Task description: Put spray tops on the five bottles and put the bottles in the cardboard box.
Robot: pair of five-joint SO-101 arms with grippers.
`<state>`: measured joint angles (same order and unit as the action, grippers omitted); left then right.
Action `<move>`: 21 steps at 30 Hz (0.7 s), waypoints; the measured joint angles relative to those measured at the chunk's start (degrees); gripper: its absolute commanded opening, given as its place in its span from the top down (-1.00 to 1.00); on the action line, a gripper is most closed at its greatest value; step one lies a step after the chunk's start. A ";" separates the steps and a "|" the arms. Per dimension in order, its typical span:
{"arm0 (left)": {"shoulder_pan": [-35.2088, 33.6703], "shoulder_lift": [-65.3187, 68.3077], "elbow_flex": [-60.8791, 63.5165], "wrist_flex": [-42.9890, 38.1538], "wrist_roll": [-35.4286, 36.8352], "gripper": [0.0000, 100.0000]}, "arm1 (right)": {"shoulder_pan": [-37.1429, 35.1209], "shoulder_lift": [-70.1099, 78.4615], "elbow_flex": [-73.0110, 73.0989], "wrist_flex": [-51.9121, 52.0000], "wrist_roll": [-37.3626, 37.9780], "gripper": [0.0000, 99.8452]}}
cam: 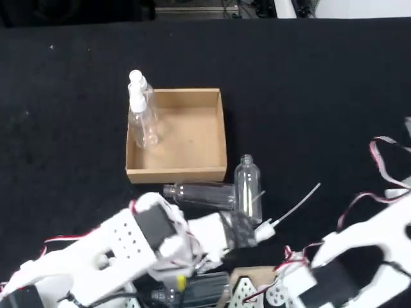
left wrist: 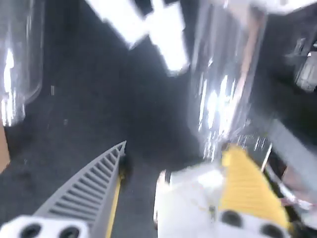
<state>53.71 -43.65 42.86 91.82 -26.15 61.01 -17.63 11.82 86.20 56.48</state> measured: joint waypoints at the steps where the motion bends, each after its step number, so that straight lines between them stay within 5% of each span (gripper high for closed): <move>1: 1.93 0.00 0.35 -1.49 1.76 0.35 | 0.97 1.67 -2.11 0.00 0.09 0.78; 8: 8.88 0.00 0.70 -10.11 11.69 0.35 | 6.15 11.08 -13.89 0.00 0.18 0.78; 21: 14.77 8.09 0.70 -12.04 14.15 0.35 | 8.00 23.12 -30.95 8.26 0.18 0.78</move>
<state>68.48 -35.56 43.56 79.78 -12.00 69.01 5.49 -19.12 94.46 56.66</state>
